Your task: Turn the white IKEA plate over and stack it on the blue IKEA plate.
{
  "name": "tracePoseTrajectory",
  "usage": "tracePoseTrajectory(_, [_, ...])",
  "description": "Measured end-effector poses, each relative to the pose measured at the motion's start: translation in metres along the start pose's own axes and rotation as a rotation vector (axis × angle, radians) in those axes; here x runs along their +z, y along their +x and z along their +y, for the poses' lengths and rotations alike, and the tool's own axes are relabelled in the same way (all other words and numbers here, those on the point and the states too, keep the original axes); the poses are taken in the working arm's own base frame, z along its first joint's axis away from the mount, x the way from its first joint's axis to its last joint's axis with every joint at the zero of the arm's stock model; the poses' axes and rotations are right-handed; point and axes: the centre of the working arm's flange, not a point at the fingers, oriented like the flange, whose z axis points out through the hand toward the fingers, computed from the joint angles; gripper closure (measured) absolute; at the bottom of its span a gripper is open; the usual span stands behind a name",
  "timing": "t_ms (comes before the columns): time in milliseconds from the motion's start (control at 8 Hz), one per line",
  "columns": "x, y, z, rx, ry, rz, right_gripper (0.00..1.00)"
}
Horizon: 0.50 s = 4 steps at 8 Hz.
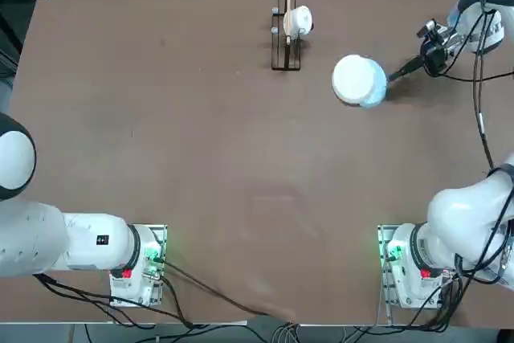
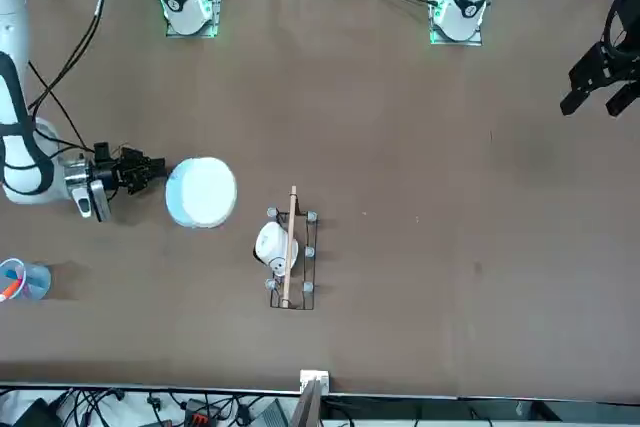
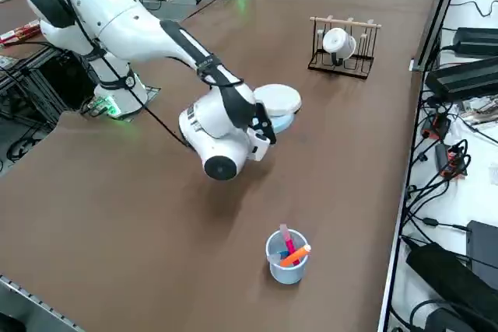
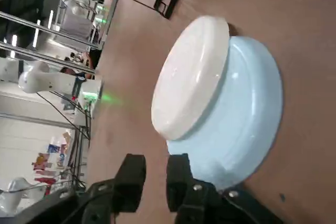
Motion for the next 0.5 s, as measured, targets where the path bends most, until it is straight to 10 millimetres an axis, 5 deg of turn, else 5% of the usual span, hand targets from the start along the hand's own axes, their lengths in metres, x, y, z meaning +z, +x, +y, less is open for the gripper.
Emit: tracePoseTrajectory(500, [-0.039, 0.026, -0.009, -0.048, -0.101, -0.039, 0.48])
